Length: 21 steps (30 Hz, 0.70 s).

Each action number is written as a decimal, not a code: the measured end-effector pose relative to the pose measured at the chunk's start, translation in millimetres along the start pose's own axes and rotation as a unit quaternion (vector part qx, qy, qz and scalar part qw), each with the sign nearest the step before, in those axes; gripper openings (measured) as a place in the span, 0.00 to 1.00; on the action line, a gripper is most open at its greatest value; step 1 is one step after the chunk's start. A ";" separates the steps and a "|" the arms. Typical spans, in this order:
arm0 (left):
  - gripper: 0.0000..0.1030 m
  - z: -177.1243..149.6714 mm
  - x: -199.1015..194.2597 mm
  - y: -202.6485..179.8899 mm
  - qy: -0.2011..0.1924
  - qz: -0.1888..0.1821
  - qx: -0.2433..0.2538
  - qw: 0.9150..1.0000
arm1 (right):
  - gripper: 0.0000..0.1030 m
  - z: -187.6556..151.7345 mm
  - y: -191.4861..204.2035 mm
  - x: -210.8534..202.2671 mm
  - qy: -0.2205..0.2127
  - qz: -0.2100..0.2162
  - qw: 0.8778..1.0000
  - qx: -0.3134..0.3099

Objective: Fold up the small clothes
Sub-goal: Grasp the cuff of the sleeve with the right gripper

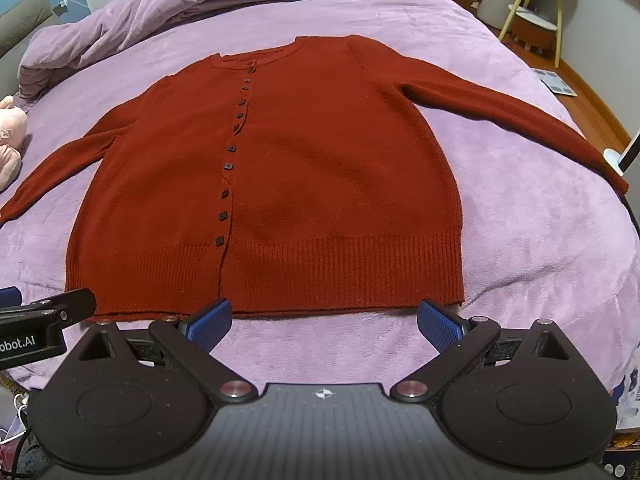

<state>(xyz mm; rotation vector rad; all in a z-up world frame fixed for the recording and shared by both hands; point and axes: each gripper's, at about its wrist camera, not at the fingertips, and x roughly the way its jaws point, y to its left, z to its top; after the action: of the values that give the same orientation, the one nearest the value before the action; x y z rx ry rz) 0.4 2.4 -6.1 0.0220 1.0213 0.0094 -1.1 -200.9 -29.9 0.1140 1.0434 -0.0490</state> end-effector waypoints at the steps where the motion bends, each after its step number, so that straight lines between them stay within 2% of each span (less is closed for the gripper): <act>1: 1.00 0.0 0.0 0.1 0.000 0.000 0.000 1.000 | 0.96 -0.3 -0.4 -0.1 0.000 0.002 1.000 0.000; 10: 1.00 -0.7 -2.2 -0.8 0.004 0.004 0.002 1.000 | 0.96 -4.7 -4.1 -1.9 -0.008 0.018 1.000 -0.002; 15: 1.00 -2.6 -0.8 2.1 0.005 -0.006 -0.001 1.000 | 0.96 -7.2 -8.5 -2.5 -0.038 0.059 0.998 -0.005; 18: 1.00 -1.5 2.2 6.0 0.000 -0.016 -0.004 1.000 | 0.96 -8.1 -21.2 -6.6 -0.093 0.105 0.990 0.006; 21: 1.00 3.7 9.1 12.0 -0.010 -0.027 -0.015 0.999 | 0.96 -6.3 -46.3 -9.8 -0.179 0.143 0.973 0.018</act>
<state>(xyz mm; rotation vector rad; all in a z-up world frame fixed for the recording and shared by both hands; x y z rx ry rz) 8.4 14.5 -11.7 -0.0322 1.0020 -0.0253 -15.8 -246.3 -27.9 0.2765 0.6573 0.1684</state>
